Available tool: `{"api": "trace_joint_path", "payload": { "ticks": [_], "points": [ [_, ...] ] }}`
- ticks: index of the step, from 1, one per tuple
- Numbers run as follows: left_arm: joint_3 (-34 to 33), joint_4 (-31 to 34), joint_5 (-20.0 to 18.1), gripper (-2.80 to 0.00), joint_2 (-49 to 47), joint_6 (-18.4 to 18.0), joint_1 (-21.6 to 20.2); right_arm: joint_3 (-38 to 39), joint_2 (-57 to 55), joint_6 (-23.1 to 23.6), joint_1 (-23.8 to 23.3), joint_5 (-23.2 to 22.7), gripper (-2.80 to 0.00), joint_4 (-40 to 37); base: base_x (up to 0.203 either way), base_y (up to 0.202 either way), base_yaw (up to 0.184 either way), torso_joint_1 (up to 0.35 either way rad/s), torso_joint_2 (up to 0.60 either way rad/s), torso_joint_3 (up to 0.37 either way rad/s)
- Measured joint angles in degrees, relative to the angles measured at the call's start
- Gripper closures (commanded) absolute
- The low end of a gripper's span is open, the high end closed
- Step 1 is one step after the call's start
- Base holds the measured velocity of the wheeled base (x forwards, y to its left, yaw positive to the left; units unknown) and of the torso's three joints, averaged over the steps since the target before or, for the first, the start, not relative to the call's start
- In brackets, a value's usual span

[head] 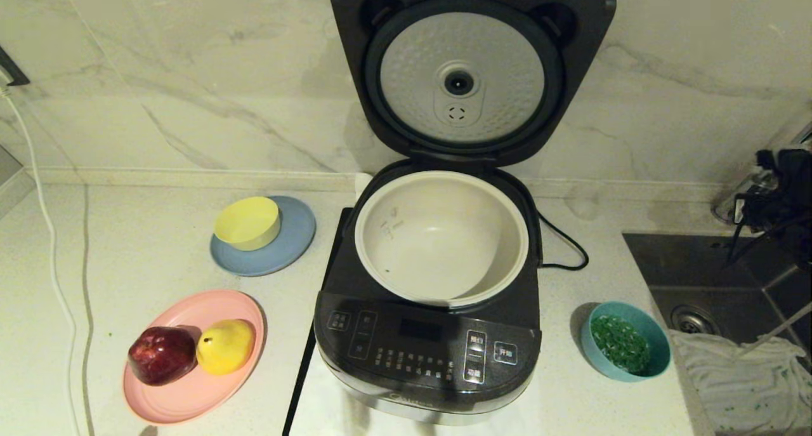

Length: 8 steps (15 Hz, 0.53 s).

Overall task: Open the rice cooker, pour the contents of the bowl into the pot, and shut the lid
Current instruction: Turn on the tap

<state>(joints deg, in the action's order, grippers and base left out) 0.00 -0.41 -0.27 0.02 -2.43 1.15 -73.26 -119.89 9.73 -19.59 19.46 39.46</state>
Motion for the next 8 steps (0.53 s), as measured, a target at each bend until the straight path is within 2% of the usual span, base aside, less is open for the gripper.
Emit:
{"api": "trace_joint_path", "payload": {
  "ticks": [4,8],
  "points": [
    [0.0,0.0,0.02,0.0,0.0,-0.02,0.0,9.08,10.74,-2.84,3.72,-3.66,0.0,-4.98,0.0,0.0,0.0,0.0,0.0,0.0],
    [0.0,0.0,0.02,0.0,0.0,-0.02,0.0,15.78,23.84,-10.08,10.66,-11.43,0.0,-22.13,0.0,0.0,0.0,0.0,0.0,0.0]
  ]
}}
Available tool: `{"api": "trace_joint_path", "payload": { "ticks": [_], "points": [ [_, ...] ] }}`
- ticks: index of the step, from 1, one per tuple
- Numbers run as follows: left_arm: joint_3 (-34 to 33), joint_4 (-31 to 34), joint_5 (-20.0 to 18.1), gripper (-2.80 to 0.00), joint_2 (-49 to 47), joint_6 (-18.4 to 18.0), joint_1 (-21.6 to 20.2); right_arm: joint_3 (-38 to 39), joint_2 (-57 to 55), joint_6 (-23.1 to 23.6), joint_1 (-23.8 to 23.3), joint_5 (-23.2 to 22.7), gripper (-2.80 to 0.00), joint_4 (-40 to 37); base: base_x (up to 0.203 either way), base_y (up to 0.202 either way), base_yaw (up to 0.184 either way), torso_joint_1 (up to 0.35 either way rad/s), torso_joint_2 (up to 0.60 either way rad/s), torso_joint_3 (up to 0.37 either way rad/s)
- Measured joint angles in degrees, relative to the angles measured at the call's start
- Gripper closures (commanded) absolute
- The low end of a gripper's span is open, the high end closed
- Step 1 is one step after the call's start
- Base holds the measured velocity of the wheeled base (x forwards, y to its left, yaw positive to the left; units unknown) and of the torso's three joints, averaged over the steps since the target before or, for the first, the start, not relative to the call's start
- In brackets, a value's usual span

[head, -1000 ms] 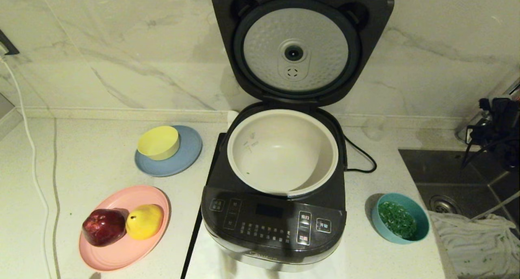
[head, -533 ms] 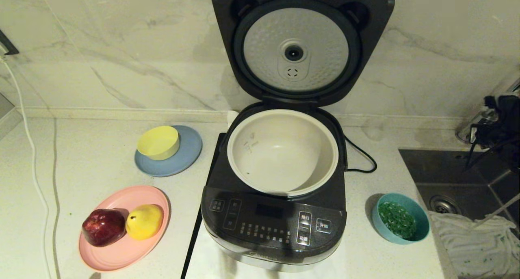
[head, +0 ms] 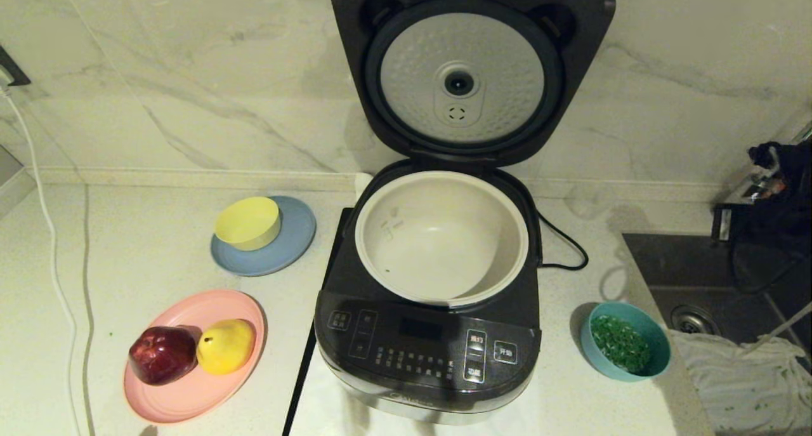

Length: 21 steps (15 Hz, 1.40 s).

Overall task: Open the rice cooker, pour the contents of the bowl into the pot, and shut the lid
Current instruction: Fill a bowl with water from the tap

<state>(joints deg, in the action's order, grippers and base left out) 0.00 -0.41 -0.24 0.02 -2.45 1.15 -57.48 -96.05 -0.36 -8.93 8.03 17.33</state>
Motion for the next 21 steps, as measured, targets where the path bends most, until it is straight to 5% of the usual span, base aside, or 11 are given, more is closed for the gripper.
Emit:
{"api": "trace_joint_path", "payload": {
  "ticks": [4,5,6,13,21],
  "points": [
    [0.0,0.0,0.0,0.0,0.0,0.0,0.0,3.59,9.9,-8.34,10.4,-7.28,0.0,-19.98,0.0,0.0,0.0,0.0,0.0,0.0],
    [0.0,0.0,0.0,0.0,0.0,0.02,0.0,5.19,11.11,-9.42,12.34,-7.47,-0.86,-21.59,0.0,0.0,0.0,0.0,0.0,0.0],
    [0.0,-0.02,0.0,0.0,0.0,0.02,0.0,6.61,11.89,-9.79,13.6,-7.5,-2.8,-21.86,0.0,0.0,0.0,0.0,0.0,0.0],
    [0.0,0.0,-0.01,0.0,0.0,0.0,0.0,14.2,13.49,-9.87,13.84,-7.02,-2.8,-21.34,0.0,0.0,0.0,0.0,0.0,0.0],
    [0.0,-0.01,-0.02,0.0,0.0,0.0,0.0,23.14,10.19,-9.59,11.45,-6.87,-2.8,-10.37,0.0,0.0,0.0,0.0,0.0,0.0]
  ]
}}
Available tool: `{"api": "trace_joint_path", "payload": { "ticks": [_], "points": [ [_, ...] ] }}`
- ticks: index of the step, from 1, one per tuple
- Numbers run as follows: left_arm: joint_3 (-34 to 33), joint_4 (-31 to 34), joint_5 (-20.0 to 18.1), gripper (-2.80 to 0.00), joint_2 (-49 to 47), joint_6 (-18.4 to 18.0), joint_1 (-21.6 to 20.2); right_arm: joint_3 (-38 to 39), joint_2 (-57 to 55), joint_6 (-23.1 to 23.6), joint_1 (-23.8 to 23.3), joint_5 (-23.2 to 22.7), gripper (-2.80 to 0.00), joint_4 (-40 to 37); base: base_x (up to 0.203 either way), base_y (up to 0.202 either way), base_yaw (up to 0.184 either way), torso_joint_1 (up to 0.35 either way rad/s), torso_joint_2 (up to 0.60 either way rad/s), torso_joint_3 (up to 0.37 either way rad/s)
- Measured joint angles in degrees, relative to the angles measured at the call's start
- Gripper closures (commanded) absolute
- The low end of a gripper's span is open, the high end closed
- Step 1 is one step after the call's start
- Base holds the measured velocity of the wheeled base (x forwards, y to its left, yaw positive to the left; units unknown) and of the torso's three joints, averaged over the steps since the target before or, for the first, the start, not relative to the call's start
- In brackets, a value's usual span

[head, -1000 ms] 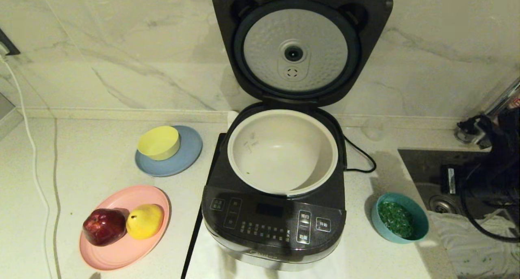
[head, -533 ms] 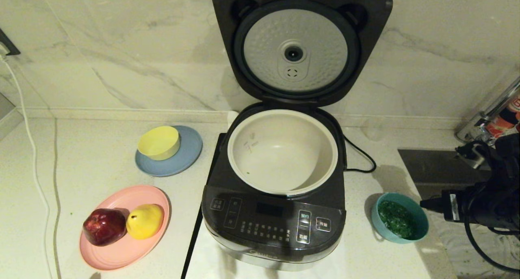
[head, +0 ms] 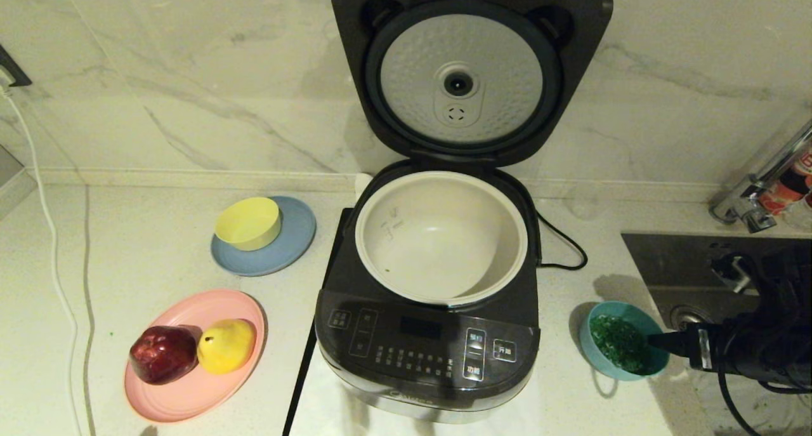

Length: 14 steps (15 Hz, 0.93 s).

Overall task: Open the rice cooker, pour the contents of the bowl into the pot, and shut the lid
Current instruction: Fill a bowl with water from the tap

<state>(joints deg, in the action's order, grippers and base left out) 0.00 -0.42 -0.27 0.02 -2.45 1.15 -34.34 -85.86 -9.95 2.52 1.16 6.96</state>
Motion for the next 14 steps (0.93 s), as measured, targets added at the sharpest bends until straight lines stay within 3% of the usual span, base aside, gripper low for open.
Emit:
{"api": "trace_joint_path", "payload": {
  "ticks": [8,14],
  "points": [
    [0.0,-0.01,0.0,0.0,0.0,0.0,0.0,-0.9,-8.39,-0.11,-2.94,0.22,-2.8,9.34,0.0,0.0,0.0,0.0,0.0,0.0],
    [0.0,0.01,0.0,0.0,0.0,0.0,0.0,-4.23,-12.34,-0.27,-4.89,0.69,-2.8,10.46,0.0,0.0,0.0,0.0,0.0,0.0]
  ]
}}
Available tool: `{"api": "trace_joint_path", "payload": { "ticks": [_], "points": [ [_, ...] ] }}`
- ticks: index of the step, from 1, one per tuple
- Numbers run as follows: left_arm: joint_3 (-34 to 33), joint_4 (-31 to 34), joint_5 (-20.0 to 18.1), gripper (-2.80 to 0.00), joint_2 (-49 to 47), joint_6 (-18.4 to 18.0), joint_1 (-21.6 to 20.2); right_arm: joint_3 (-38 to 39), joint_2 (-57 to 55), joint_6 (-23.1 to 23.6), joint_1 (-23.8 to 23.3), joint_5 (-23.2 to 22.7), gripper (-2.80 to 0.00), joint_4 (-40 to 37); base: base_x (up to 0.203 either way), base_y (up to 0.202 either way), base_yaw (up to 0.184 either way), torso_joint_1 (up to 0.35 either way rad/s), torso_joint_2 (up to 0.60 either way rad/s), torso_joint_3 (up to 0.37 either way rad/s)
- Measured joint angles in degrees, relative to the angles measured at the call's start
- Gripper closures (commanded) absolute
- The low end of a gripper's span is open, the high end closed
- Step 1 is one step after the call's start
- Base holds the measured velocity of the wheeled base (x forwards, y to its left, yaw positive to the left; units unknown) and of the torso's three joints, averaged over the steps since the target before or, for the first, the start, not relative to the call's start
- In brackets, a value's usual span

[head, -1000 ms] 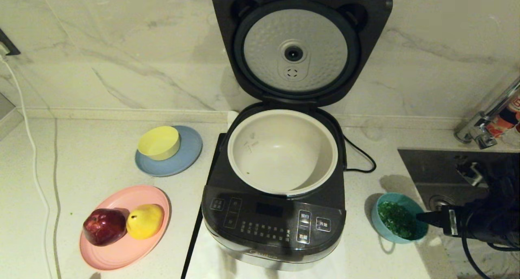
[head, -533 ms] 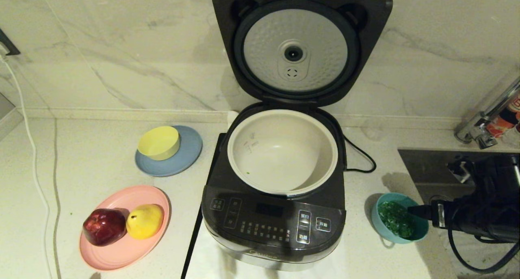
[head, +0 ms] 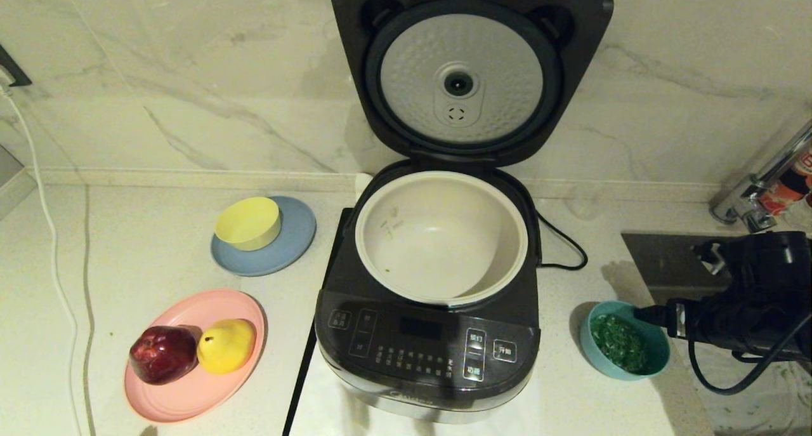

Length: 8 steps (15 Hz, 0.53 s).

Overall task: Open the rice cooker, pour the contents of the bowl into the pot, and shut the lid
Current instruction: Fill a bowl with water from the tap

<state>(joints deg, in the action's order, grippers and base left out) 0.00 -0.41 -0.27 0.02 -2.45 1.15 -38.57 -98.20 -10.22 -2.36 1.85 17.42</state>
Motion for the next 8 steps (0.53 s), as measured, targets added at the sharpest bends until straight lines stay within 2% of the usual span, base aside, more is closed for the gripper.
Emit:
{"api": "trace_joint_path", "payload": {
  "ticks": [8],
  "points": [
    [0.0,0.0,-0.02,0.0,0.0,0.02,0.0,-0.56,-3.67,-0.05,-0.85,-0.03,-2.8,0.47,0.0,0.0,0.0,0.0,0.0,0.0]
  ]
}}
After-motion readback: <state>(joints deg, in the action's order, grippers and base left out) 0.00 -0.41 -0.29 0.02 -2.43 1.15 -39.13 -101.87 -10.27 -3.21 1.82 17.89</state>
